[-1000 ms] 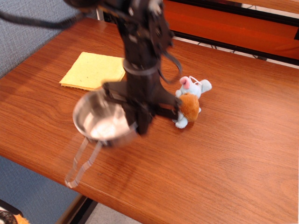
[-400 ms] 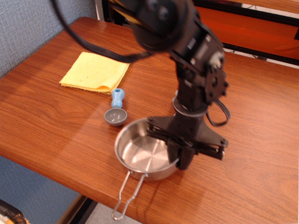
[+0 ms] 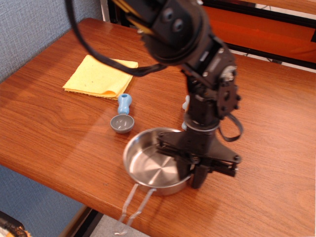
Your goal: Bring the vessel to the front edge of the table
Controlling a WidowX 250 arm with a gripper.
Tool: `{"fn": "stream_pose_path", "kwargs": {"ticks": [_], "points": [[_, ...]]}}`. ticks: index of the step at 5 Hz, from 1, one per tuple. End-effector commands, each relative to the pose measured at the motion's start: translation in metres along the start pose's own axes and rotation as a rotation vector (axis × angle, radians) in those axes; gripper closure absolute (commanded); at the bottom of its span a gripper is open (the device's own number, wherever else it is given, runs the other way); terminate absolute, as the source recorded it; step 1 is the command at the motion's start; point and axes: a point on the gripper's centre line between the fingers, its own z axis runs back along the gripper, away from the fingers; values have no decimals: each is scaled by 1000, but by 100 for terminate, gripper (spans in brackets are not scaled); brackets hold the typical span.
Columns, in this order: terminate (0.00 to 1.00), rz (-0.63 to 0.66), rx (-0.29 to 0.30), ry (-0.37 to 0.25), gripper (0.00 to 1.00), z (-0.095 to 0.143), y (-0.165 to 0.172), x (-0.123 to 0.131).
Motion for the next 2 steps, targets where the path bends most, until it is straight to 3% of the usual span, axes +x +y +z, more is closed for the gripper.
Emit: {"fn": "stream_pose_path", "kwargs": {"ticks": [1, 2], "points": [[0, 1, -103, -115, 0, 33, 7, 6], [0, -17, -116, -144, 0, 46, 7, 13]]}}
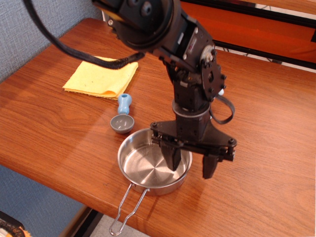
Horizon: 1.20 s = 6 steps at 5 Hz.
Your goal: Bring the vessel to the front edge of the table
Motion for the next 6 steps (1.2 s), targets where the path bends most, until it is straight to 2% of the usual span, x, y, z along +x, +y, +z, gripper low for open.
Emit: {"fn": "stream_pose_path", "kwargs": {"ticks": [1, 3, 4, 5, 6], "points": [[0, -5, 54, -104, 0, 41, 20, 9], [0, 57, 198, -84, 0, 55, 87, 22], [0, 115, 221, -79, 0, 58, 123, 27], [0, 145, 208, -64, 0, 56, 152, 30], [0, -11, 195, -18, 0, 54, 167, 37]]}}
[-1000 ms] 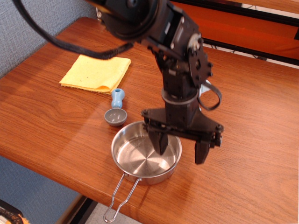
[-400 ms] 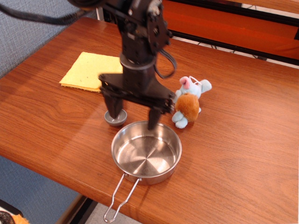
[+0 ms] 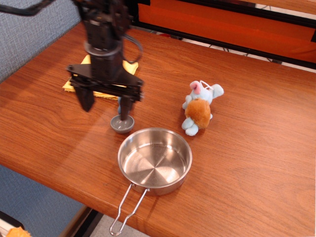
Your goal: Bring the vessel to the front edge of the table
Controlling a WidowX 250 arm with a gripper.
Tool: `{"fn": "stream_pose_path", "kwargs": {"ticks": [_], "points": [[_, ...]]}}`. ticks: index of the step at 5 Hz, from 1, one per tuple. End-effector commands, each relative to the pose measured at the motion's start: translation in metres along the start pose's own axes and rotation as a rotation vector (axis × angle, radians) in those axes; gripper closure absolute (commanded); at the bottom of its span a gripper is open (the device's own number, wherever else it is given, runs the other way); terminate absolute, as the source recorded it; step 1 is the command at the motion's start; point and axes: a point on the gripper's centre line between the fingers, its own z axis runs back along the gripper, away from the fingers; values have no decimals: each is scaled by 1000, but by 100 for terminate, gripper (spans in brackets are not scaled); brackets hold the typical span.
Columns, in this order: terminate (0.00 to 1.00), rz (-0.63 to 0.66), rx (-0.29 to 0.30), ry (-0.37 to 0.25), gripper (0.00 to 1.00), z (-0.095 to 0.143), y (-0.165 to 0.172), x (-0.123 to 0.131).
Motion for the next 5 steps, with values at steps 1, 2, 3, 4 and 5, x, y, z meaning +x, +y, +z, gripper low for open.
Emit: {"fn": "stream_pose_path", "kwargs": {"ticks": [1, 2, 3, 4, 5], "points": [[0, -230, -42, -5, 0, 5, 31, 13], [0, -307, -51, -14, 0, 4, 39, 14], [0, -366, -76, -58, 0, 2, 42, 14], [0, -366, -76, -58, 0, 2, 42, 14], [100, -366, -76, -58, 0, 2, 42, 14]]}}
